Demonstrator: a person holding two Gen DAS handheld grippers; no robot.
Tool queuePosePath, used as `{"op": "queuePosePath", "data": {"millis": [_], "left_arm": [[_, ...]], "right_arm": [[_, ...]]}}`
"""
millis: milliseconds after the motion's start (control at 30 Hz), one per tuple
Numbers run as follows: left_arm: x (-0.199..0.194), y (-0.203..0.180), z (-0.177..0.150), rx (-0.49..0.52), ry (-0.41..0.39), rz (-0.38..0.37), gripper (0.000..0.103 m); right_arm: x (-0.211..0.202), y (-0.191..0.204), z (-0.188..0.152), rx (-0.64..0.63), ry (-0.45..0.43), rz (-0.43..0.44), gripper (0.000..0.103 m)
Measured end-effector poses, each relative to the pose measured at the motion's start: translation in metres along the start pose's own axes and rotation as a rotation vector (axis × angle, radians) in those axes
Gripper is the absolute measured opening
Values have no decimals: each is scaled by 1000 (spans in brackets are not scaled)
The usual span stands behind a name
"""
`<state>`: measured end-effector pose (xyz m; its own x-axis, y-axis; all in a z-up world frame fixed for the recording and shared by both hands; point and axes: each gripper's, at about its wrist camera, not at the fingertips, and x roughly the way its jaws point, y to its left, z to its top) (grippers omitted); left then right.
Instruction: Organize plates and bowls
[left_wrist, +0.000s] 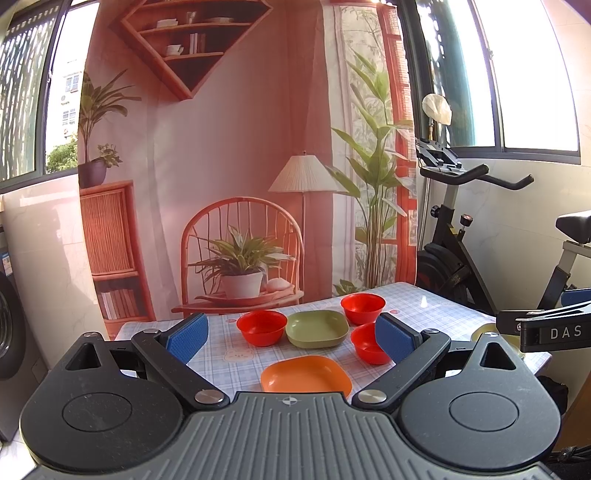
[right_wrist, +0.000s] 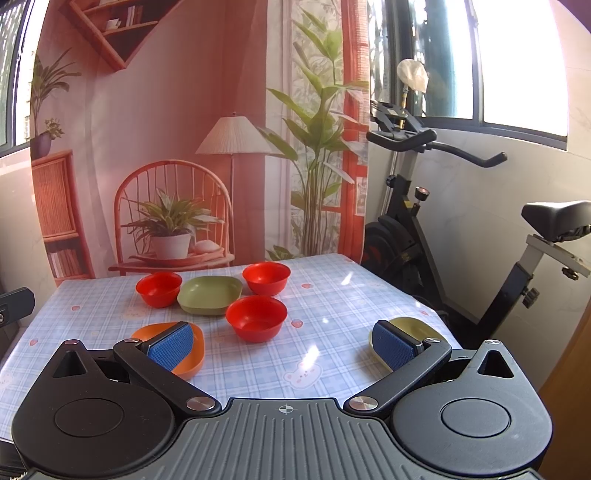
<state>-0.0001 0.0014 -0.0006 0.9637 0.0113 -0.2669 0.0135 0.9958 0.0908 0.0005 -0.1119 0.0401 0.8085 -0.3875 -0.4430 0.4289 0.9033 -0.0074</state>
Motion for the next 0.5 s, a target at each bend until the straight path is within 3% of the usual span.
{"op": "queuePosePath", "data": {"millis": [500], "left_arm": [[0, 1, 0, -6, 3, 0, 98]], "right_arm": [[1, 0, -1, 1, 0, 0, 103]]}}
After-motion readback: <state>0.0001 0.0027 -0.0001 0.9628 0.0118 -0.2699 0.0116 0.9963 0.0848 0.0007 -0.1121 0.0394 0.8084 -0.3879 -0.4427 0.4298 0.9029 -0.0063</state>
